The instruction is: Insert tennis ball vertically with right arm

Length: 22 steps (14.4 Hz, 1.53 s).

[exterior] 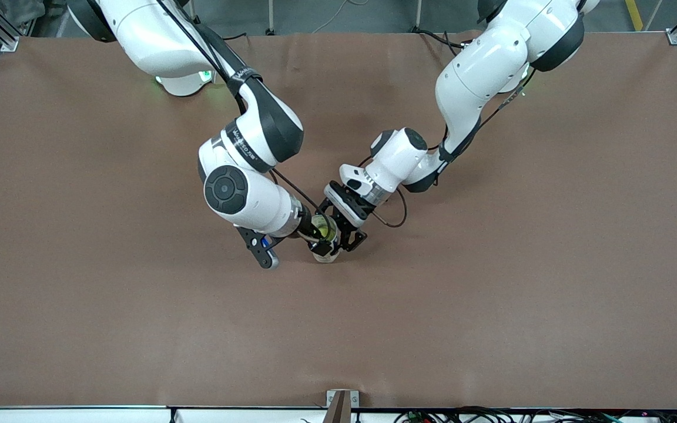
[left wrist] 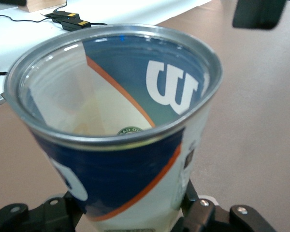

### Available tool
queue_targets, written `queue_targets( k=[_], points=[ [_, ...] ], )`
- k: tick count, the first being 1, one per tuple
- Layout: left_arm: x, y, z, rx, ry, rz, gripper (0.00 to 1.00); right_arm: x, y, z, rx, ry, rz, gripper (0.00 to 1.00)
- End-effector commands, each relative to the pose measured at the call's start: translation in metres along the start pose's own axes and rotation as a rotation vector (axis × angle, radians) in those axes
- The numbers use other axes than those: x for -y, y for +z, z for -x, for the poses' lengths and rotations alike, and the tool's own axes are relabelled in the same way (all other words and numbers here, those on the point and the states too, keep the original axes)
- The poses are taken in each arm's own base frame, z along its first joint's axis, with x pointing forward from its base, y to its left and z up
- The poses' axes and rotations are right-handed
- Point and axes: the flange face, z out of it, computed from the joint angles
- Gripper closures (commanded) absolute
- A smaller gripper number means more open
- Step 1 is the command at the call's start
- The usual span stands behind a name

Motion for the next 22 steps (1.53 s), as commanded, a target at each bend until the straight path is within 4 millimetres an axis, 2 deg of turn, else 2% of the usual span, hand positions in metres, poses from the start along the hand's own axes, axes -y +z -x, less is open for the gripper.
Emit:
queue_targets(
  k=[1, 4, 5, 8, 10, 13, 16, 20, 22],
  points=[
    [0.0, 0.001, 0.009, 0.018, -0.002, 0.0, 0.21, -0.004, -0.016, -0.022, -0.04, -0.067, 0.003, 0.0],
    [0.0, 0.001, 0.009, 0.018, -0.004, 0.0, 0.21, -0.011, -0.033, -0.058, -0.073, -0.203, 0.019, 0.0],
    [0.0, 0.001, 0.009, 0.018, -0.004, 0.0, 0.21, -0.016, -0.041, -0.079, -0.081, -0.24, 0.021, 0.0],
    [-0.001, 0.001, 0.009, 0.018, -0.003, 0.001, 0.21, -0.04, -0.073, -0.127, -0.053, -0.364, 0.08, 0.0],
    [-0.001, 0.001, 0.009, 0.018, -0.003, 0.001, 0.21, -0.063, -0.098, -0.16, -0.025, -0.425, 0.121, 0.0],
    [-0.001, 0.001, 0.009, 0.018, -0.003, 0.001, 0.21, -0.096, -0.137, -0.194, -0.039, -0.539, 0.191, 0.0],
    [0.0, 0.0, 0.009, 0.017, -0.003, 0.0, 0.21, -0.135, -0.168, -0.233, -0.017, -0.663, 0.206, 0.0],
    [0.0, 0.0, 0.009, 0.017, -0.003, 0.0, 0.21, -0.179, -0.211, -0.269, -0.017, -0.804, 0.273, 0.0],
    [-0.001, 0.001, 0.01, 0.02, -0.004, 0.001, 0.21, -0.196, -0.228, -0.28, -0.009, -0.848, 0.286, 0.0]
  ],
)
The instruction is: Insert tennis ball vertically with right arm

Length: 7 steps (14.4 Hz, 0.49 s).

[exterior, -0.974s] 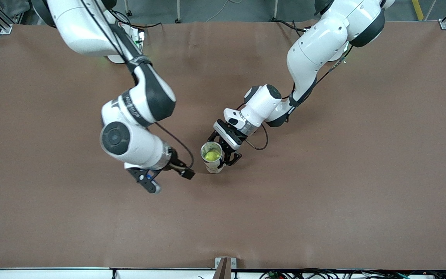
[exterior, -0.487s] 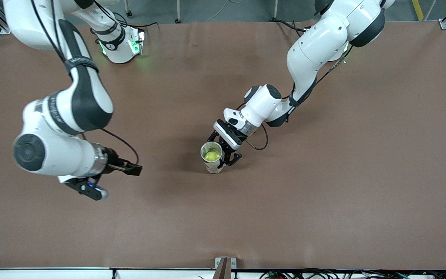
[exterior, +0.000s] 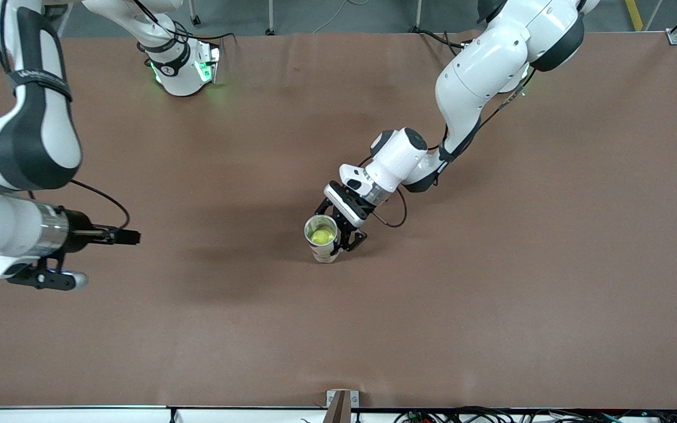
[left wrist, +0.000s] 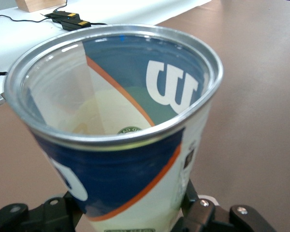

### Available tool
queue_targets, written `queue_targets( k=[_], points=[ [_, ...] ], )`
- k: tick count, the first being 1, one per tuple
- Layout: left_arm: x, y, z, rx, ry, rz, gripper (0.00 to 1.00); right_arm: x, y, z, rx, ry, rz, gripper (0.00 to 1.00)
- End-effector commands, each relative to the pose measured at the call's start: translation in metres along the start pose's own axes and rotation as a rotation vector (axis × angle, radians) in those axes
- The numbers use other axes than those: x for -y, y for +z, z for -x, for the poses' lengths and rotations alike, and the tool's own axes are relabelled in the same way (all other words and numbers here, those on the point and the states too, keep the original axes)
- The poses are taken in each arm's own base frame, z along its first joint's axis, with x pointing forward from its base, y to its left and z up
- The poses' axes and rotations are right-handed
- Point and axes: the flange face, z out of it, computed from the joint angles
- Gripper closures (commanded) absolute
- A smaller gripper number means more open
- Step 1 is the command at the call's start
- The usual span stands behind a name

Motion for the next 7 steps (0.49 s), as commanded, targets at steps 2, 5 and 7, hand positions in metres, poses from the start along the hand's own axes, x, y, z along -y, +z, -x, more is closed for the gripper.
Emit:
queue_targets(
  k=[2, 5, 7],
  points=[
    [0.0, 0.0, 0.009, 0.017, -0.003, 0.0, 0.21, -0.036, -0.023, 0.024, 0.009, -0.091, 0.052, 0.0],
    [0.0, 0.0, 0.009, 0.017, -0.003, 0.0, 0.21, -0.058, -0.033, 0.034, 0.006, -0.132, 0.072, 0.0],
    [0.0, 0.0, 0.009, 0.018, -0.002, 0.0, 0.21, -0.059, -0.039, 0.04, 0.0, -0.13, 0.086, 0.0]
  ],
)
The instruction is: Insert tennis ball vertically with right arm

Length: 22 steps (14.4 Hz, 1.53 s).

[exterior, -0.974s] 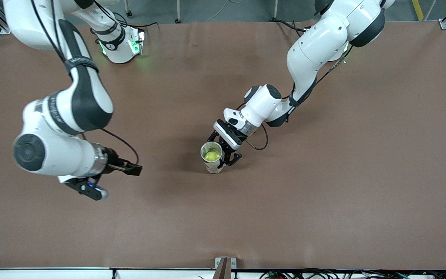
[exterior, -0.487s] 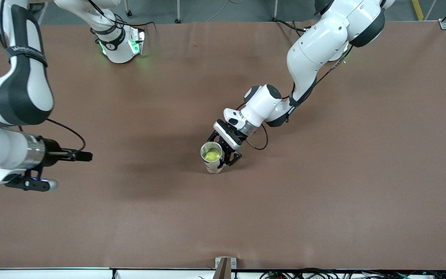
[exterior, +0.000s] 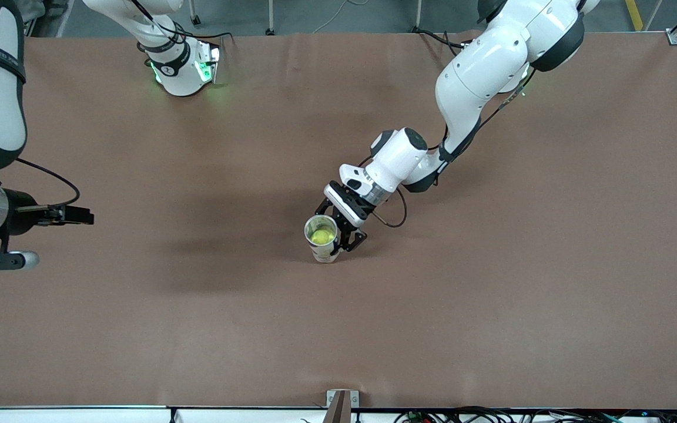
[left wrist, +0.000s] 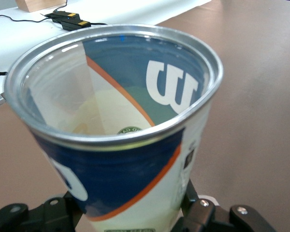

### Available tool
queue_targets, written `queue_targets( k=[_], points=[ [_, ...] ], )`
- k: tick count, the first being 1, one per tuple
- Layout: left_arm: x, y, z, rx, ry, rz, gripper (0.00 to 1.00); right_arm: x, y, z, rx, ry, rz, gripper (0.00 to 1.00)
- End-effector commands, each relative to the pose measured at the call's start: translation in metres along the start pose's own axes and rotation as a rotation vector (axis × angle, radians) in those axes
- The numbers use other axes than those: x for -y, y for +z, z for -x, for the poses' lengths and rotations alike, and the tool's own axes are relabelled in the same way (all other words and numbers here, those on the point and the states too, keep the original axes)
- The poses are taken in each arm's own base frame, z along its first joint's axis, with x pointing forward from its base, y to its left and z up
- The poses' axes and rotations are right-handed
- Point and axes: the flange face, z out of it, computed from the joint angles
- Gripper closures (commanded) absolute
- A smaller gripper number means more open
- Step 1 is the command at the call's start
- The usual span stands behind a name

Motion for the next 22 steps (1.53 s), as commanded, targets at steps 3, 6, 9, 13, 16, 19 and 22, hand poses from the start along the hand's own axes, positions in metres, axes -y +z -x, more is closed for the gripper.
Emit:
queue_targets(
  k=[3, 6, 9, 13, 16, 19, 22],
  points=[
    [-0.001, 0.0, 0.011, 0.021, -0.002, 0.001, 0.21, -0.003, -0.01, 0.033, 0.001, -0.015, 0.034, 0.0],
    [-0.001, -0.001, 0.009, 0.018, -0.002, 0.001, 0.21, -0.002, -0.013, 0.052, 0.0, -0.008, 0.039, 0.0],
    [-0.001, -0.001, 0.01, 0.021, 0.0, 0.002, 0.21, 0.0, -0.015, 0.068, -0.015, -0.004, 0.042, 0.0],
    [-0.001, 0.0, 0.013, 0.025, -0.002, 0.002, 0.21, 0.002, -0.029, 0.083, -0.04, -0.002, 0.046, 0.0],
    [-0.001, 0.0, 0.013, 0.027, -0.001, 0.003, 0.21, 0.005, -0.035, 0.089, -0.046, -0.005, 0.047, 0.0],
    [-0.001, 0.0, 0.013, 0.027, -0.001, 0.003, 0.21, 0.005, -0.045, 0.091, -0.07, -0.006, 0.049, 0.0],
    [-0.001, -0.001, 0.014, 0.03, 0.002, 0.003, 0.0, 0.004, -0.061, 0.091, -0.104, -0.001, 0.049, 0.0]
  ],
)
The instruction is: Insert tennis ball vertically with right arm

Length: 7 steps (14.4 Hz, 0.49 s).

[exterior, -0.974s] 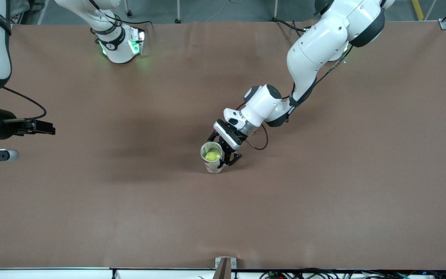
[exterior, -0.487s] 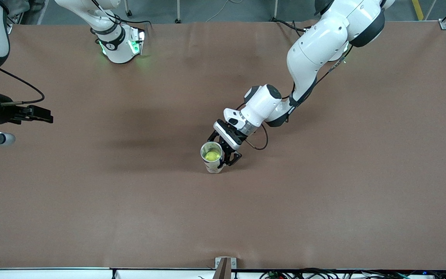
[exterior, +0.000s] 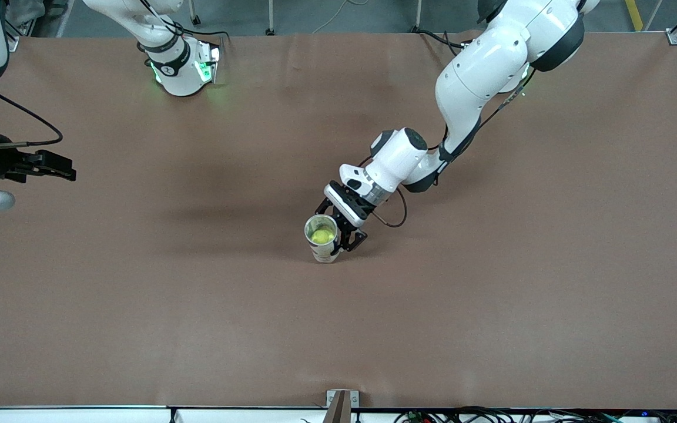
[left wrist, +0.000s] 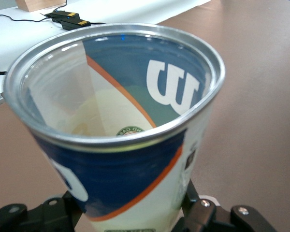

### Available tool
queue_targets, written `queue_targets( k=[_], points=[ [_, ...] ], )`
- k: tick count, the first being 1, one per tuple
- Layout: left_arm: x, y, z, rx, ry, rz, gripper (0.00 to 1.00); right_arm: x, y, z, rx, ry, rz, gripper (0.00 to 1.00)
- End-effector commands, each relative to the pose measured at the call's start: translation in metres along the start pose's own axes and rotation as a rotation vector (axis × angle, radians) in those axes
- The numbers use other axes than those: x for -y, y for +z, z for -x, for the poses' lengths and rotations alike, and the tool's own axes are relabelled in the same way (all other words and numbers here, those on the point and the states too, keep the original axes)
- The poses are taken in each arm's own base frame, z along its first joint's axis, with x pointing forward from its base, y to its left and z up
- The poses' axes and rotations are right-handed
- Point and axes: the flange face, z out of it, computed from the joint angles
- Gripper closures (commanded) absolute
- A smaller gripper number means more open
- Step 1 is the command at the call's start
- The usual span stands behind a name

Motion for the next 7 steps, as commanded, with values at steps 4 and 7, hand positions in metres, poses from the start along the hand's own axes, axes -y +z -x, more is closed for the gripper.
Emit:
queue_targets(
  k=[4, 7],
  points=[
    [0.0, -0.001, 0.014, 0.038, -0.002, 0.005, 0.0, -0.007, -0.027, 0.005, -0.058, 0.002, 0.022, 0.0],
    [0.01, -0.006, 0.018, 0.093, -0.008, 0.02, 0.0, -0.006, -0.036, 0.005, -0.08, 0.004, 0.01, 0.0]
  ],
)
